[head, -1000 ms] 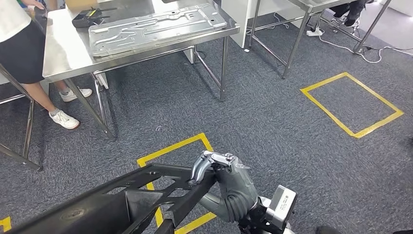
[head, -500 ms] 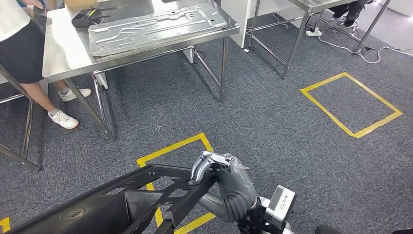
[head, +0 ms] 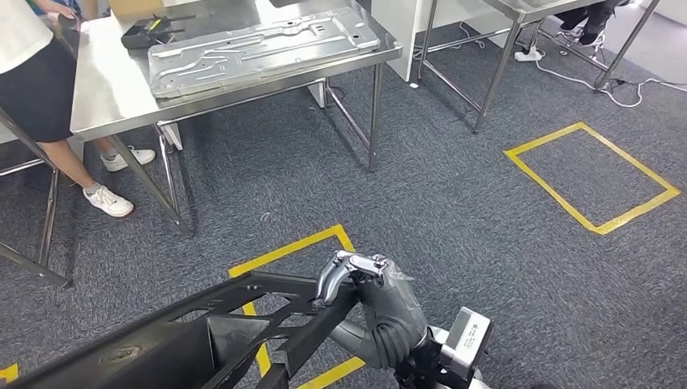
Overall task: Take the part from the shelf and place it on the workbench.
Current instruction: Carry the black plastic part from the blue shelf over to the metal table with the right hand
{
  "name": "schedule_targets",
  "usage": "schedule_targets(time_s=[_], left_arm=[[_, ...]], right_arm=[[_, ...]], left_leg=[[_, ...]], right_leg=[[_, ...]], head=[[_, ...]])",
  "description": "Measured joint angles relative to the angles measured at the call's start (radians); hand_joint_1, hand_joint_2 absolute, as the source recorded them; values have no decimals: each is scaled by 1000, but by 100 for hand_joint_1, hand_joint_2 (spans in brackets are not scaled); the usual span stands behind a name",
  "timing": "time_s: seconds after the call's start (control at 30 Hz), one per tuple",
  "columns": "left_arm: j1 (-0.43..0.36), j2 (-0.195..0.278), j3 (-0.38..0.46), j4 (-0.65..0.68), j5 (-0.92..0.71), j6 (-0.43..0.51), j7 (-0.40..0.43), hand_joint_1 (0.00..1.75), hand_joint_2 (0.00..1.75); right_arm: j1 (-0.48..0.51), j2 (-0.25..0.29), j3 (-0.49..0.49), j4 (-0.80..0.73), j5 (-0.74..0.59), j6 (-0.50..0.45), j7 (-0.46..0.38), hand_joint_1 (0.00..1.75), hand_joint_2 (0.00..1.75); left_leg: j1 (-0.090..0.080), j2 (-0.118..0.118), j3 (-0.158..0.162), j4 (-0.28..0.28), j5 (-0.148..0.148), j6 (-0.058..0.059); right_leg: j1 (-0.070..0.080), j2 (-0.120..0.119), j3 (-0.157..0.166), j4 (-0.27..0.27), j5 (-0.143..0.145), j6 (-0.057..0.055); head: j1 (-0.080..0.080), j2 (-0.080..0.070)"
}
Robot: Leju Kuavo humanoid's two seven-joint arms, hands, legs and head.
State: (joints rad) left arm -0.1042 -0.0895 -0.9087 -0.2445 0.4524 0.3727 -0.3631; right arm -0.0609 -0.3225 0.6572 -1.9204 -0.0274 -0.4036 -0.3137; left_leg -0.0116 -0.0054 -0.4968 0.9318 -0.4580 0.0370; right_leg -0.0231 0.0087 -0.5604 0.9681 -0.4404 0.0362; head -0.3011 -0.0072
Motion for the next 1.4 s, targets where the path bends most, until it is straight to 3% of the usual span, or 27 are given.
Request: schedule_targets(time_s=[0.07,0.1,0.17,0.2,0.23,0.27,0.33,0.4,0.5,0.57,0.63,0.7,0.73,0.77,0.8,0.87,0.93,0.97,1.03,1.1,1.2,1.23,1.27,1.3,1.4], left_arm=[[-2,0,-4,0,0,0,-1,0,175],[-3,0,-6,0,0,0,-1,0,175],[-5,-1,-9,0,0,0,-1,0,175],[-5,-1,-10,0,0,0,0,0,175],[-5,-1,-11,0,0,0,0,0,175],[-5,-1,-13,0,0,0,2,0,175],[-7,-1,-15,0,-1,0,3,0,175],[-10,-1,-16,0,-1,0,6,0,175],[-13,0,-17,0,-1,0,13,0,175],[-14,-1,-17,0,-1,-1,15,0,175],[-17,-2,-17,0,-2,-1,15,0,175],[-16,-2,-17,0,-1,-1,15,0,175],[-15,-3,-18,0,-1,0,16,0,175],[-13,-3,-18,0,-1,0,16,0,175],[-12,-3,-20,0,-1,0,16,0,175],[-12,-3,-22,0,-1,1,16,0,175],[-15,-3,-24,0,0,3,16,0,175],[-16,-3,-25,0,1,3,16,0,175],[-17,-3,-28,0,1,4,15,0,175],[-19,-3,-32,0,1,5,14,0,175],[-19,-2,-35,0,0,6,14,0,175],[-16,-2,-36,0,0,6,14,0,175],[-14,-2,-38,0,1,6,14,0,175],[-11,-2,-39,0,1,6,14,0,175],[-7,-1,-40,0,2,6,14,0,175]], right_arm=[[-1,0,0,0,0,0,-1,175,175],[-2,0,0,0,0,0,-1,175,175],[-3,0,0,0,-1,0,0,175,175],[-3,0,0,0,-1,1,1,175,175],[-4,0,0,0,-2,2,2,175,175],[-5,0,0,0,-3,3,3,175,175],[-10,0,0,1,-4,4,6,175,175],[-16,0,0,1,-6,4,9,175,175],[-22,0,0,1,-9,5,13,175,175],[-25,0,-1,1,-11,6,16,175,175],[-28,-1,-1,2,-13,6,17,175,175],[-28,-2,-1,2,-14,6,18,175,175],[-28,-2,-1,2,-15,7,18,175,175],[-28,-2,-1,2,-16,7,18,175,175],[-28,-2,-1,2,-16,7,18,175,175],[-26,-3,0,3,-16,7,18,175,175],[-24,-3,0,5,-18,8,19,175,175],[-25,-3,0,6,-18,8,19,175,175],[-26,-2,0,6,-19,8,19,175,175],[-28,-1,0,5,-18,8,18,175,175],[-28,0,0,5,-18,8,18,175,175],[-27,1,0,5,-18,8,18,175,175],[-26,1,0,5,-17,8,18,175,175],[-26,1,0,5,-17,8,18,175,175],[-25,3,0,6,-15,7,16,175,175]], left_leg=[[4,1,-16,43,-24,-10],[6,1,-43,99,-49,-16],[9,1,-134,258,-104,-24],[10,1,-176,318,-115,-25],[9,1,-201,342,-105,-23],[8,1,-204,320,-72,-19],[2,1,-157,175,28,1],[-8,3,-109,55,78,21],[-16,3,-86,15,66,40],[-11,0,-56,-2,59,50],[-7,-1,-31,-11,50,55],[-6,-2,-13,-12,33,54],[-6,-2,-3,-11,23,51],[-5,-3,11,-11,12,48],[-3,-3,27,-11,0,44],[-1,-2,55,-8,-28,33],[-3,-1,66,-8,-48,20],[-4,-1,70,-6,-53,15],[-3,-1,67,6,-55,6],[0,0,32,80,-58,-2],[8,1,-103,277,-118,-17],[9,1,-142,312,-140,-20],[10,1,-162,311,-146,-20],[10,1,-166,275,-130,-18],[4,0,-139,96,20,-2]], right_leg=[[-1,-1,8,-1,-6,-14],[-2,-3,13,-2,-10,-19],[0,-4,22,-2,-19,-26],[1,-3,27,-2,-25,-27],[2,-2,35,-2,-32,-27],[4,-2,45,-2,-39,-26],[6,0,71,-4,-57,-25],[8,1,88,-9,-72,-19],[6,-2,102,-6,-70,-1],[4,-4,93,38,-74,8],[3,-4,36,147,-110,14],[1,-4,-52,262,-158,23],[0,-4,-83,283,-168,27],[-1,-5,-96,270,-158,31],[-2,-5,-93,222,-125,34],[-4,-8,-66,87,-20,36],[-3,-8,-54,14,38,25],[0,-7,-56,10,35,15],[-1,-4,-49,9,30,-1],[-5,-4,-32,6,17,-12],[-5,-4,-5,6,-8,-17],[-5,-3,7,6,-19,-16],[-4,-2,21,6,-30,-15],[-4,-1,38,6,-42,-13],[-3,3,85,3,-78,-5]], head=[[-1,0],[-1,0],[-2,0],[-2,0],[-2,0],[-2,0],[-2,0],[-2,0],[-3,0],[0,0],[2,0],[2,0],[2,0],[2,0],[2,0],[0,0],[-3,0],[-4,0],[-4,0],[-5,0],[-6,0],[-6,0],[-6,0],[-6,0],[-6,0]])
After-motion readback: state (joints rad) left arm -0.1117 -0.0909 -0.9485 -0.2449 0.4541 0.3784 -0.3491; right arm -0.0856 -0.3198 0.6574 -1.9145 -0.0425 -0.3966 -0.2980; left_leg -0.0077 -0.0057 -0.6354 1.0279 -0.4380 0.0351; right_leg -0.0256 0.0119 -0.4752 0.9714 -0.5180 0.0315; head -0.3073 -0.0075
